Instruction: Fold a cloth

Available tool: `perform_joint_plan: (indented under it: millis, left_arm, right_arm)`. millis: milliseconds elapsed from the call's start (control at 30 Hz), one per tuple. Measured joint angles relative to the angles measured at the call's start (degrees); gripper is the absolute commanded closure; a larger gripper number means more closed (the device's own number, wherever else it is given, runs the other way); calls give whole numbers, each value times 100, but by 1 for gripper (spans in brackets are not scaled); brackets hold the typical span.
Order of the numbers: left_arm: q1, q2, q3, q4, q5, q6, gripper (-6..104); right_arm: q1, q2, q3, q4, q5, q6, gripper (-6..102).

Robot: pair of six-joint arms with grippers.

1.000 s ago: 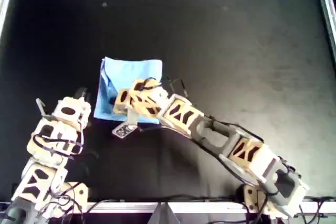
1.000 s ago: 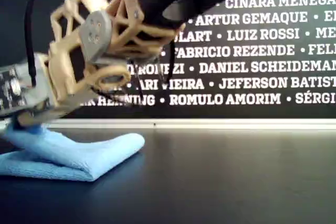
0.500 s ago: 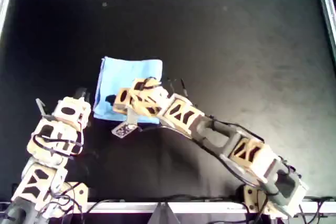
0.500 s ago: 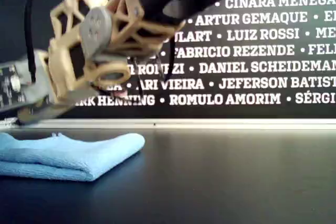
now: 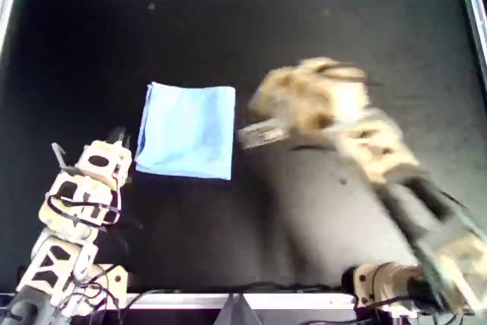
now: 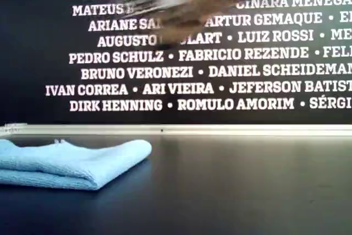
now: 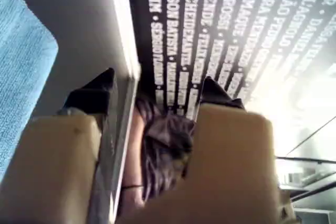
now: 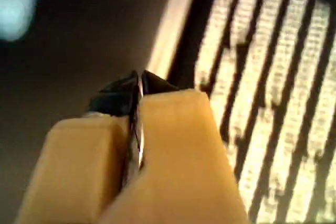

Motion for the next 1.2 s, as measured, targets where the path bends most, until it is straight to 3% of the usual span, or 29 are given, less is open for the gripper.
perform_joint_plan:
  millis: [200,400,500,833,1200]
  left_arm:
    - [26,0,0,0,9,0,41]
    - [782,0,0,0,0,0,41]
    - [984,0,0,0,18,-18,41]
    - [1020,536,0,0,44,-18,41]
    - [1020,536,0,9,44,0,43]
  right_arm:
    - [-2118,2373,2153,0,0,0,94]
    - [-3489,4254,4008,0,0,0,93]
    - [-3612,4992,4852,0,0,0,93]
    - [-3674,8156,7594,114,9,0,94]
    - [-3674,8095,7866,132,9,0,94]
